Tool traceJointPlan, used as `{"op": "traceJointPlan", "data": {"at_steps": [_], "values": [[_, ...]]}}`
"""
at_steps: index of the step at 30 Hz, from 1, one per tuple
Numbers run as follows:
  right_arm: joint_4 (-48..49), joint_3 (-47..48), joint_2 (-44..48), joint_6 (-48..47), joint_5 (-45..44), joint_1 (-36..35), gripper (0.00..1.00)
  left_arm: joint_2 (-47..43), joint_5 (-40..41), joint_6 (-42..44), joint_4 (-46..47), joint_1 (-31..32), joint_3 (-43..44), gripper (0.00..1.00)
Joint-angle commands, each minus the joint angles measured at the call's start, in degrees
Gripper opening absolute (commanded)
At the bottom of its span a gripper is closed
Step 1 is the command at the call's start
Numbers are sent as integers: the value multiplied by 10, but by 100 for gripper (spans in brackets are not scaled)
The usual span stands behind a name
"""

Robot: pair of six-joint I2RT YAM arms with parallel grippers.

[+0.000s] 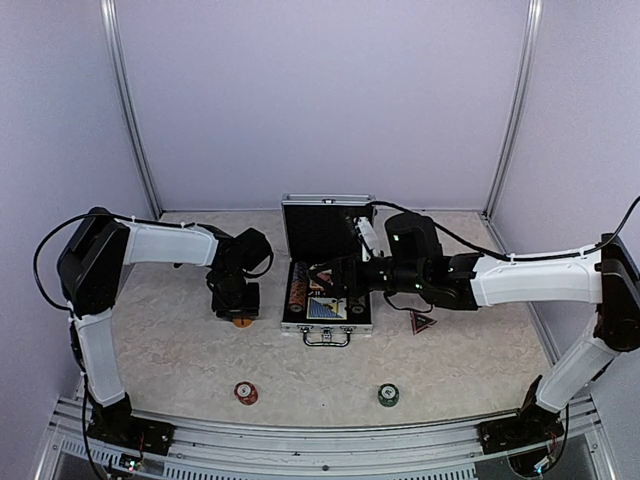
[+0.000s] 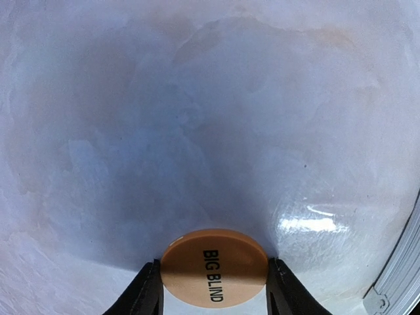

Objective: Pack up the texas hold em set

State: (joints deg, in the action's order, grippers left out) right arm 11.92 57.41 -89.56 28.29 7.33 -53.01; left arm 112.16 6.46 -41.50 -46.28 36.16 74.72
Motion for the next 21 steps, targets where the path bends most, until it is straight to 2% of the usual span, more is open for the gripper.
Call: {"op": "traceJointPlan", "data": {"at_steps": [1,11,21], "values": [[-14,-3,20,-2,-8,-1,80,19,-8,9,-33,5,-32,45],[-20,0,14,4,7,8,80,-9,11,21,-18,5,-34,44],[-44,19,-20,22,59,20,81,-62,14,34,30,6,-41,44]]}}
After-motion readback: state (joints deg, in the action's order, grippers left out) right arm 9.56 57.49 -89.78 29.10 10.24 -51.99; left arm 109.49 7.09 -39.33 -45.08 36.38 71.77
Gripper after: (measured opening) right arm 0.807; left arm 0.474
